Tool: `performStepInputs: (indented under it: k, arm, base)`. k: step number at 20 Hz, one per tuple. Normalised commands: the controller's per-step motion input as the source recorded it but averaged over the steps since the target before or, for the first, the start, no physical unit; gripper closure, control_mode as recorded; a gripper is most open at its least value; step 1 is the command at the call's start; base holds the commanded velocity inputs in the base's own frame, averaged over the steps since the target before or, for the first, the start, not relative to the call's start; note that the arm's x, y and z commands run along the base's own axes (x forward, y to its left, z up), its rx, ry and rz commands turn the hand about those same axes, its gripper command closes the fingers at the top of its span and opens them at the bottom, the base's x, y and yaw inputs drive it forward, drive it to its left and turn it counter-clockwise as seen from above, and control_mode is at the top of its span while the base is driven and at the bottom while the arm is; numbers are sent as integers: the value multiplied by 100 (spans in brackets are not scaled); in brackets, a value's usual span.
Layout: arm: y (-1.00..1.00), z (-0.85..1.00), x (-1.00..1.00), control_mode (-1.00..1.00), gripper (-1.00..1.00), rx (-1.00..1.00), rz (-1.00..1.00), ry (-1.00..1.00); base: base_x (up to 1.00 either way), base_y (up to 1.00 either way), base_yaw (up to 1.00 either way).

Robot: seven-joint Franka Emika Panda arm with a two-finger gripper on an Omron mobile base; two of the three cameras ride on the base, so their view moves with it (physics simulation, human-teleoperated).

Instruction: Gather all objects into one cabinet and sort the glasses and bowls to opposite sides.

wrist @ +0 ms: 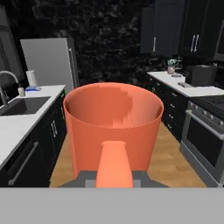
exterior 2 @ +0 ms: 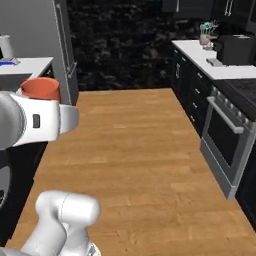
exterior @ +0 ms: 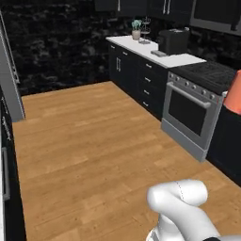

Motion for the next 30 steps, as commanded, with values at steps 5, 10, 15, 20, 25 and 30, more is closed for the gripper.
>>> performStepInputs:
  k: [5,10,15,20,25,30]
  arm:
    - [0,0,0,100,100,0,0,0]
    - [0,0,0,100,100,0,0,0]
    - [0,0,0,100,100,0,0,0]
    - [0,0,0,100,100,0,0,0]
    - [0,0,0,100,100,0,0,0]
    - [0,0,0,100,100,0,0,0]
  base:
    - [18,15,33]
    - [70,0,7]
    - [93,0,3]
    - [100,0,3]
    - [100,0,2]
    - [100,0,1]
